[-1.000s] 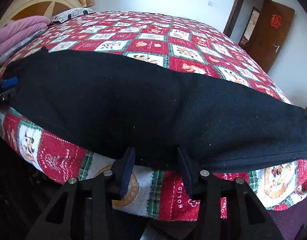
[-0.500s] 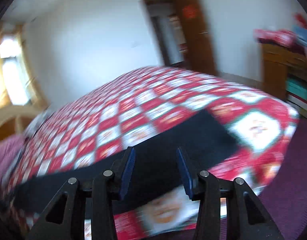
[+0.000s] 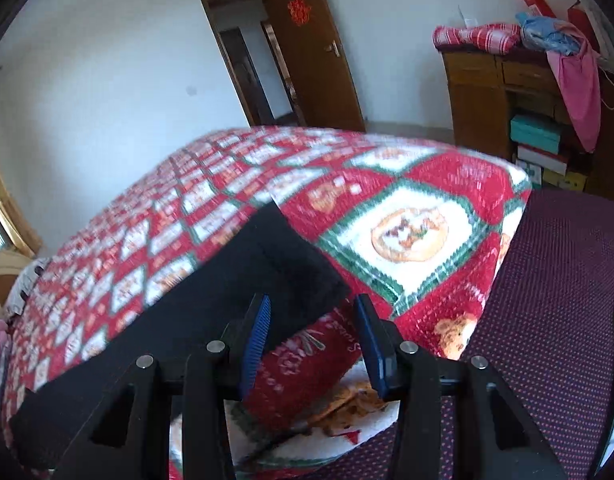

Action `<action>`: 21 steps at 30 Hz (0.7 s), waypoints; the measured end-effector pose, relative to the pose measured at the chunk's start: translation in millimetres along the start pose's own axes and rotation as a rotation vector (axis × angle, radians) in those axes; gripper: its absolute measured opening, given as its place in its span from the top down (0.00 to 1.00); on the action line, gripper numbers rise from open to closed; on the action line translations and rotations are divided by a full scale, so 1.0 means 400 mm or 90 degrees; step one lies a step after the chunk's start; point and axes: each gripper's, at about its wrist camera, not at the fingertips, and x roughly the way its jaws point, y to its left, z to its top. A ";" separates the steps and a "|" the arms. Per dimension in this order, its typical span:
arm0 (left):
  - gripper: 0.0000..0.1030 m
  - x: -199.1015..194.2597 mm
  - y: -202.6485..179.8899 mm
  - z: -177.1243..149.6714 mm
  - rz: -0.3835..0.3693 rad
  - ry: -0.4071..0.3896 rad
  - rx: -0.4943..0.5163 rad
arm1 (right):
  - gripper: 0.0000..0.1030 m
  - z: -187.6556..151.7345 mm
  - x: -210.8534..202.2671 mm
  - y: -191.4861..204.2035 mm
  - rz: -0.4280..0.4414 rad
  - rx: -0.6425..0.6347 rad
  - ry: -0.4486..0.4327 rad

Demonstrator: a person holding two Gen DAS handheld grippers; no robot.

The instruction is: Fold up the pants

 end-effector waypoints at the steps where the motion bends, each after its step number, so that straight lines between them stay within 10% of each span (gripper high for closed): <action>1: 0.00 0.000 0.008 -0.001 -0.008 0.002 -0.013 | 0.56 -0.001 0.003 -0.001 -0.008 -0.005 -0.001; 6: 0.00 -0.014 -0.003 0.004 0.015 -0.002 -0.002 | 0.56 0.010 -0.064 0.034 -0.090 -0.056 -0.066; 10: 0.00 -0.059 -0.045 0.034 0.047 -0.045 0.021 | 0.56 0.010 -0.100 0.142 -0.017 -0.128 -0.091; 16: 0.00 -0.126 -0.181 0.063 -0.024 -0.104 0.075 | 0.56 -0.059 -0.041 0.478 0.199 -0.269 0.002; 21: 0.00 -0.078 -0.294 -0.002 -0.077 -0.059 0.162 | 0.56 -0.178 0.049 0.831 0.462 -0.334 0.208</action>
